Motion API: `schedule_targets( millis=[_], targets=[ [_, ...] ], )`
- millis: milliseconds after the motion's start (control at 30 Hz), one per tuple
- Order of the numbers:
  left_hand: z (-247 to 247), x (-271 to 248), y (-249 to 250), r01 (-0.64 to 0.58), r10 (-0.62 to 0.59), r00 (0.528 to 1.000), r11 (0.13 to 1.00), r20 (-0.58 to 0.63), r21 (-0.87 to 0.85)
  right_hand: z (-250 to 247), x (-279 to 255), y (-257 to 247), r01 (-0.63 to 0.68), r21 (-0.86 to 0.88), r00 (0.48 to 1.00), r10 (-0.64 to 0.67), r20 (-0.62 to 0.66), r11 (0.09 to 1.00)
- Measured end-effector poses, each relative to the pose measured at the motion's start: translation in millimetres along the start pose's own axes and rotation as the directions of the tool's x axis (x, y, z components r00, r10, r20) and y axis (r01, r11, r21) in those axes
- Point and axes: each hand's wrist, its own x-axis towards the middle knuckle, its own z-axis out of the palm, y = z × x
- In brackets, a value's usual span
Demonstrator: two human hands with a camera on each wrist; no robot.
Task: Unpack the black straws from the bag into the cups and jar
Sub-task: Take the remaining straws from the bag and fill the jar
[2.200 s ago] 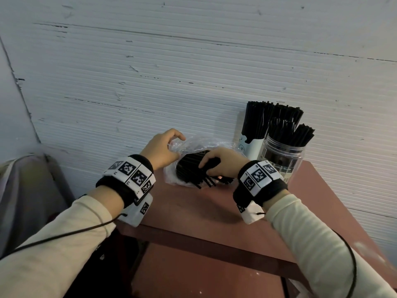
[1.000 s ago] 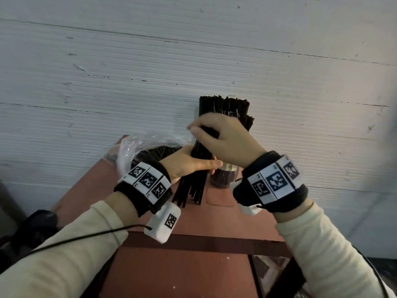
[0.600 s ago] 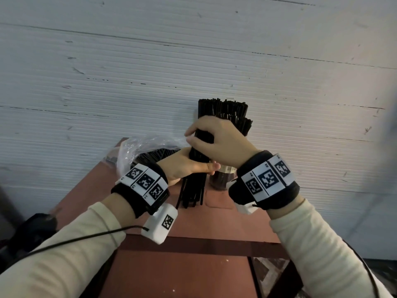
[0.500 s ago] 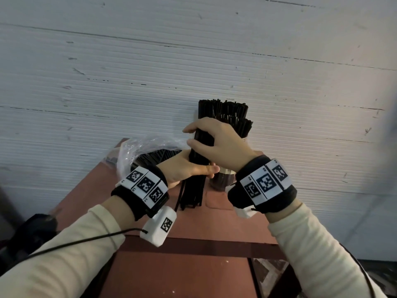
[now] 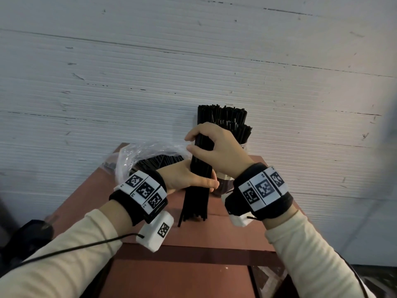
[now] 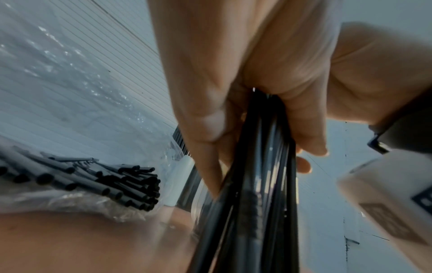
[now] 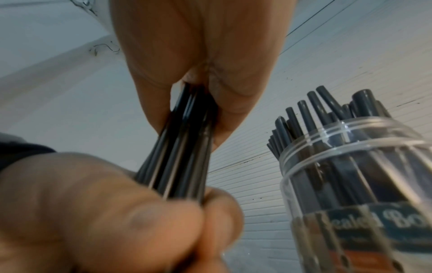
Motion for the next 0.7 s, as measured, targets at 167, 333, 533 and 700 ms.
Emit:
schedule_targets(
  millis=[167, 333, 533, 700],
  targets=[
    [-5, 5, -3, 0.098, -0.099, 0.994, 0.995, -0.041, -0.035, 2, 2, 4, -0.017, 0.003, 0.999, 0.017, -0.035, 1.000],
    [1, 7, -19, 0.233, -0.233, 0.972, 0.972, 0.020, -0.033, 9, -3, 10, -0.013, -0.031, 1.000, 0.013, -0.025, 0.999],
    [6, 3, -11, 0.196, -0.194, 0.980, 0.979, -0.042, 0.053, 3, -6, 8, -0.043, -0.029, 0.997, 0.041, -0.071, 0.999],
    [3, -2, 4, 0.021, -0.022, 0.987, 1.000, -0.158, -0.006, -19, -12, -2, -0.173, 0.128, 0.967, 0.194, -0.168, 0.977]
  ],
)
